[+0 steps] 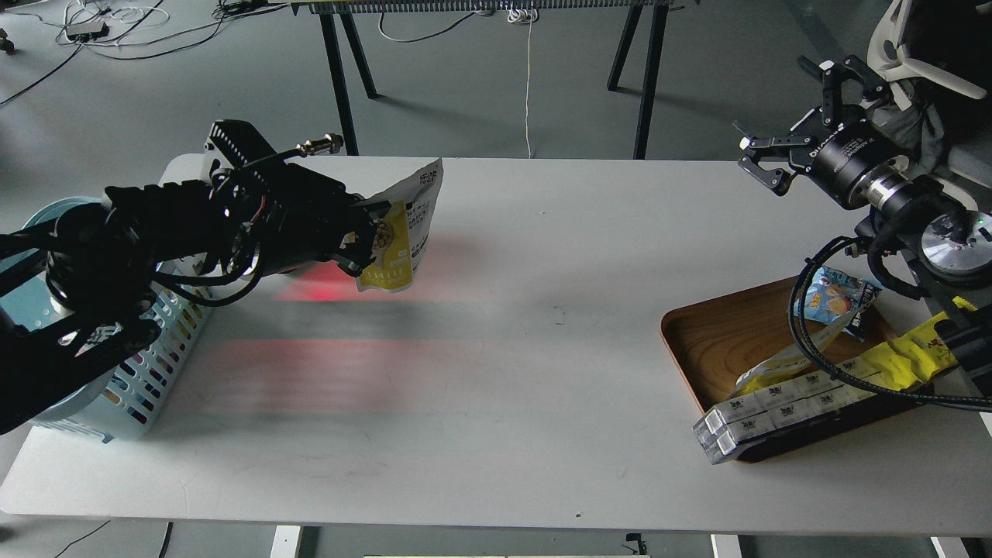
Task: Scan snack and place in basket
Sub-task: 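Hold the packet with the left gripper in front of the scanner light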
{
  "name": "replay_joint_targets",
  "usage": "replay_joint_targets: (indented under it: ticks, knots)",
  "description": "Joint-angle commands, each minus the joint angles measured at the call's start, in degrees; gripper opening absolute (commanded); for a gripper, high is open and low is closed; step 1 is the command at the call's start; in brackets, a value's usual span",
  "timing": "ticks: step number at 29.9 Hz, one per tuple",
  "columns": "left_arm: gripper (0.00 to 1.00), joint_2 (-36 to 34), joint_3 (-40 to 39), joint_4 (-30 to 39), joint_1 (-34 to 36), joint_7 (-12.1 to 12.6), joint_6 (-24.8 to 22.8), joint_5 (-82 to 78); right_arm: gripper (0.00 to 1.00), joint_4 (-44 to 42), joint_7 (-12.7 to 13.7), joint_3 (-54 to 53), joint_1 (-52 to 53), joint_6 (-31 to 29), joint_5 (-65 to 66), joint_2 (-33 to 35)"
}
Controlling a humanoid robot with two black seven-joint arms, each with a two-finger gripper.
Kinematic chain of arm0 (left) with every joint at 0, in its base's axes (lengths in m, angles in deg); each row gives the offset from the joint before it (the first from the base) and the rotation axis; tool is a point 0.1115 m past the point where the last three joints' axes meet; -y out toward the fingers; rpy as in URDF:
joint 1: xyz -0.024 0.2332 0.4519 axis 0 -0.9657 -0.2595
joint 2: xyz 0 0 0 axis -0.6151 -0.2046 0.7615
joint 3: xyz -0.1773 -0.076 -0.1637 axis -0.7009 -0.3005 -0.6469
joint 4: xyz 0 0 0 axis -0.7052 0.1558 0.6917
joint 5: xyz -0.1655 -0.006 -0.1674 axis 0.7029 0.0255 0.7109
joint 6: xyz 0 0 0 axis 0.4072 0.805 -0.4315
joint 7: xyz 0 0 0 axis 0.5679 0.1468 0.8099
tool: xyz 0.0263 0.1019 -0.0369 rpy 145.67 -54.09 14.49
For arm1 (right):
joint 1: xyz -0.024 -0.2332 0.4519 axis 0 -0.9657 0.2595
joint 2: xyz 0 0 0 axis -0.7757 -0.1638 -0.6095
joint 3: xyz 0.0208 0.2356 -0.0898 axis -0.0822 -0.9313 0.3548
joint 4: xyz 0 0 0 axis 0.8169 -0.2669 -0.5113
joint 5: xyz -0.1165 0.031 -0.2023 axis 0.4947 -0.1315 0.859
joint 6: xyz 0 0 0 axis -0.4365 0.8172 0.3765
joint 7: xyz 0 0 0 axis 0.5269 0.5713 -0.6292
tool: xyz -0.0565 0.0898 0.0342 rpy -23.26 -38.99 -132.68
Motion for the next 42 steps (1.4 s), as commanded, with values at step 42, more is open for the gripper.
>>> replay_joint_targets:
  ticks: [42]
  knots:
    - [0.00,-10.96,-0.84,4.73,-5.11,-1.96,5.41,0.00,0.96,0.27,0.01,0.00,0.26,0.00,0.73,0.00]
